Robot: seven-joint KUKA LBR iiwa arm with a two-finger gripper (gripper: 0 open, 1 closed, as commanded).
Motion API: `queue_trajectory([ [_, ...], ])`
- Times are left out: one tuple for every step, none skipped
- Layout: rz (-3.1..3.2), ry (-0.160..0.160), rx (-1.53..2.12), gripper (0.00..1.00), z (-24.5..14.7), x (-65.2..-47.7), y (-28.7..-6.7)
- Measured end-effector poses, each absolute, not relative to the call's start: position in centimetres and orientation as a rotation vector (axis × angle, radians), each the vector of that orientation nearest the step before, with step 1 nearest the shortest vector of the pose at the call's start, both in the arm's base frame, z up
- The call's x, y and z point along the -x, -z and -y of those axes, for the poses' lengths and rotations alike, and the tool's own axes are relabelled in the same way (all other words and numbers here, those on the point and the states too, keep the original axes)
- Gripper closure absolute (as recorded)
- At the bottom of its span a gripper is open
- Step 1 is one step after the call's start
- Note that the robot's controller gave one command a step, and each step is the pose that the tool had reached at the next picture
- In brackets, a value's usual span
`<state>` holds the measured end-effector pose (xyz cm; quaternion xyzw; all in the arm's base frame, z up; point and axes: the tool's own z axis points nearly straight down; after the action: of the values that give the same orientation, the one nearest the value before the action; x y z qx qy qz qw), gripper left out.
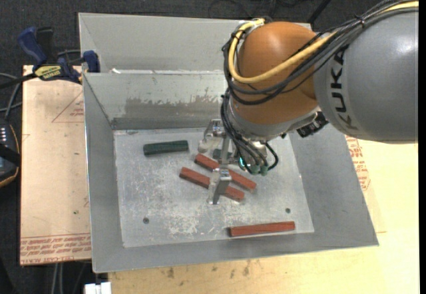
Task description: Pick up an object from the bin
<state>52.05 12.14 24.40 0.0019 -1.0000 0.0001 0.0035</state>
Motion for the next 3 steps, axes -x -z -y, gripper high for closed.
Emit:
queue_trajectory([
  [3.142, 0.002, -0.001, 0.00, -12.1, -52.2, -24.8],
  [3.147, 0.008, 0.126, 0.00, -10.0, -52.2, -22.8],
  [3.132, 0.001, 0.292, 0.00, -8.2, -53.6, -17.7],
])
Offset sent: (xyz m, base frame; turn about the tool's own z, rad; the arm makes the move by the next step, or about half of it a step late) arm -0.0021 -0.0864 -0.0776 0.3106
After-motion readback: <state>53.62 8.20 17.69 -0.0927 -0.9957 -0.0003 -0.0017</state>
